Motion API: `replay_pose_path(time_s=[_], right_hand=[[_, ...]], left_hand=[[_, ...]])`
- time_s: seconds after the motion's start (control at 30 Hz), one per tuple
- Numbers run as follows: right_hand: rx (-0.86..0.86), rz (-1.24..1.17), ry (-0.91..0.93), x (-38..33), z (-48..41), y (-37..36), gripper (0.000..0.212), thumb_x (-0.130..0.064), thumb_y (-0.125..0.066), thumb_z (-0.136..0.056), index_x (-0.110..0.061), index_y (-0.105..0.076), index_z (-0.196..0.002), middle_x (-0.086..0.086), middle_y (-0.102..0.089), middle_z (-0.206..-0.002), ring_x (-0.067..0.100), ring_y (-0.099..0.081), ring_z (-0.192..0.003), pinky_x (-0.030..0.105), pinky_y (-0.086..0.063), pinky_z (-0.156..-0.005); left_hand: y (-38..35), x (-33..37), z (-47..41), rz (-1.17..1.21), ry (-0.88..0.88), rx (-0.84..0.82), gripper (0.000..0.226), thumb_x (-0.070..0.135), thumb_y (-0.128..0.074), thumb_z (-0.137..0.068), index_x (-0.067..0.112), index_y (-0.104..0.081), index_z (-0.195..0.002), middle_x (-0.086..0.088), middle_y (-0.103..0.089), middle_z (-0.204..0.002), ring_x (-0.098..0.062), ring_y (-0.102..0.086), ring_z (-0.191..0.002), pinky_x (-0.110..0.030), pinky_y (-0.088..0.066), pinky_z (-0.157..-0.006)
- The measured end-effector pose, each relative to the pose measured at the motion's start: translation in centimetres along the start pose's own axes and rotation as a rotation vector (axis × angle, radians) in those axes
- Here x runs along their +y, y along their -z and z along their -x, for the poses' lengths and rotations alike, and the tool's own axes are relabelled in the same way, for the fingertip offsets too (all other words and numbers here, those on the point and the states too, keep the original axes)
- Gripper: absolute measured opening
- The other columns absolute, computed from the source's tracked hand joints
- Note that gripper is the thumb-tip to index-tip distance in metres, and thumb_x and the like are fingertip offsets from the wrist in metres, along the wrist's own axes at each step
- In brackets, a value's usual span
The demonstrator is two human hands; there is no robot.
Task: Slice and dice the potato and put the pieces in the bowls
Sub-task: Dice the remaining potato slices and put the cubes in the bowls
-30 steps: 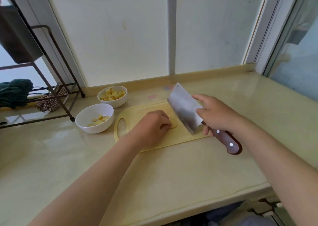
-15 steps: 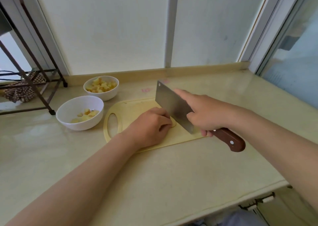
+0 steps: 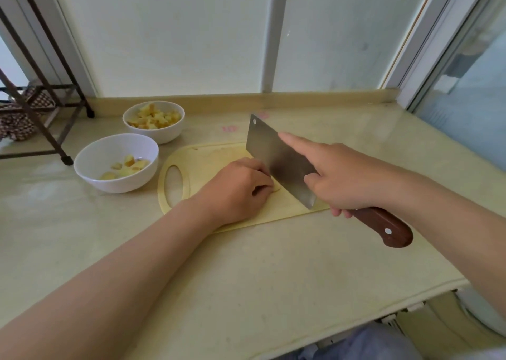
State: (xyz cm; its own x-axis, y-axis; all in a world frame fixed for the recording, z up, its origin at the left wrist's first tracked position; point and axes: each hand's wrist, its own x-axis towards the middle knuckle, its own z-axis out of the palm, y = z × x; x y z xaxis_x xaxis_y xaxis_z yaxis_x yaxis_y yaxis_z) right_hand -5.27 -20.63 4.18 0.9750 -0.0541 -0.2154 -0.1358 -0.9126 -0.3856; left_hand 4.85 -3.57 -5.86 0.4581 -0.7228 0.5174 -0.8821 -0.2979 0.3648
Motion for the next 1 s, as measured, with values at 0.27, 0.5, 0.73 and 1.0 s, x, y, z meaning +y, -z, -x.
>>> replay_pose_path(time_s=[0.27, 0.5, 0.73, 1.0], right_hand=[[-0.087, 0.061, -0.041, -0.4, 1.1, 0.4, 0.083, -0.013, -0.036, -0.103, -0.069, 0.002, -0.152, 0.002, -0.057, -0.096, 0.024, -0.073, -0.060, 0.041, -0.064, -0.055], [0.001, -0.004, -0.026, -1.8, -3.4, -0.6, 0.092, -0.004, -0.037, -0.096, -0.059, 0.002, -0.158, 0.017, -0.068, -0.083, 0.028, -0.070, -0.052, 0.034, -0.059, -0.047], [0.008, -0.074, -0.054, -0.6, -2.0, -0.3, 0.090, -0.004, -0.038, -0.097, -0.063, -0.004, -0.157, 0.013, -0.070, -0.083, 0.023, -0.068, -0.049, 0.034, -0.059, -0.049], [0.052, -0.100, -0.028, -0.4, 0.1, -0.2, 0.086, -0.007, -0.041, -0.102, -0.062, -0.007, -0.157, 0.011, -0.068, -0.084, 0.017, -0.065, -0.043, 0.033, -0.058, -0.047]], left_hand=[[0.2, 0.0, 0.0, 0.022, 0.005, 0.003, 0.010, 0.010, -0.069, -0.084, 0.009, -0.078, -0.086, -0.003, -0.068, -0.088, -0.019, -0.062, -0.078, -0.026, -0.049, -0.073], [0.1, 0.0, 0.2, -0.007, -0.003, 0.004, 0.010, 0.010, -0.067, -0.083, 0.007, -0.076, -0.081, -0.005, -0.068, -0.085, -0.023, -0.061, -0.077, -0.035, -0.051, -0.068], [0.2, 0.0, 0.6, -0.071, 0.041, 0.023, 0.017, 0.013, -0.061, -0.083, 0.006, -0.073, -0.074, -0.005, -0.065, -0.079, -0.023, -0.059, -0.075, -0.038, -0.050, -0.065], [0.4, -0.1, 0.5, -0.035, 0.095, 0.032, 0.014, 0.018, -0.066, -0.082, 0.009, -0.074, -0.075, -0.001, -0.066, -0.079, -0.016, -0.059, -0.072, -0.037, -0.052, -0.064]])
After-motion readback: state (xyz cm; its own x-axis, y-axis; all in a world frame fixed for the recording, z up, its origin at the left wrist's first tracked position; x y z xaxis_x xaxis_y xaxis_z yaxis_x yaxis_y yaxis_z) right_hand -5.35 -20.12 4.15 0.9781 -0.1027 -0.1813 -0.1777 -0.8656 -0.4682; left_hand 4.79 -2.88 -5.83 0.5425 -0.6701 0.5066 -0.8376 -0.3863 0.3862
